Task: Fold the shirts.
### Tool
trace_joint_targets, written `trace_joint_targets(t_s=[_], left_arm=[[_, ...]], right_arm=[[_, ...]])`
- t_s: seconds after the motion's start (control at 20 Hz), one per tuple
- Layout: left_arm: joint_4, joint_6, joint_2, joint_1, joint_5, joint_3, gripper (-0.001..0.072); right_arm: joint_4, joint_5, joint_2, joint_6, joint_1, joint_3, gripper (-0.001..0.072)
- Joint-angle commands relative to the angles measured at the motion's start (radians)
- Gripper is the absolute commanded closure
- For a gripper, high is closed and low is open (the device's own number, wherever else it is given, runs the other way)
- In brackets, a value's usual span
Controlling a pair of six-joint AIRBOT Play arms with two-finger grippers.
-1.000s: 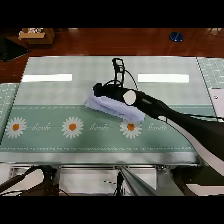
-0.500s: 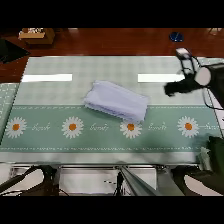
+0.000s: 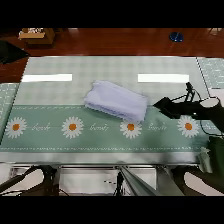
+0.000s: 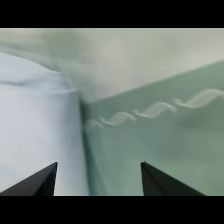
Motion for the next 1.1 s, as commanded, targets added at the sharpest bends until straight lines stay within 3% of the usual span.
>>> trace_joint_targets(t_s=[0.0,0.15,0.2,0.3,0.35,0.4,0.5,0.7,0.8,1.05], left_arm=[[0.014,0.000,-0.001,0.000,0.000,0.000,0.0682],[0.013,0.000,0.000,0.000,0.000,0.000,0.0682],[0.013,0.000,0.000,0.000,0.000,0.000,0.0682],[0.014,0.000,0.000,0.000,0.000,0.000,0.0682],[0.015,0.000,0.000,0.000,0.000,0.000,0.0682],[0.015,0.000,0.000,0.000,0.000,0.000,0.0682],[0.015,0.000,-0.001,0.000,0.000,0.000,0.0682],[0.016,0.000,-0.003,0.000,0.003,0.000,0.0682],[0.016,0.000,-0.013,0.000,0.003,-0.001,0.0682],[0.013,0.000,-0.058,-0.009,0.011,-0.055,0.0681]], right_arm=[[0.246,-0.148,-0.087,-0.040,0.127,-0.034,0.0129],[0.353,-0.159,-0.180,-0.051,0.225,-0.034,0.0143],[0.402,-0.155,-0.195,-0.097,0.245,-0.034,0.0265],[0.518,-0.101,-0.187,-0.208,0.247,-0.024,0.0585],[0.553,-0.037,-0.174,-0.259,0.230,-0.002,0.0683],[0.550,0.036,-0.148,-0.298,0.203,0.035,0.0684],[0.466,0.147,-0.061,-0.280,0.135,0.124,0.0684],[-0.053,0.285,0.179,0.102,-0.074,0.348,0.0684],[-0.292,0.445,0.266,0.220,-0.221,0.474,0.0684],[-0.645,0.845,0.374,0.214,-0.633,0.702,0.0685]])
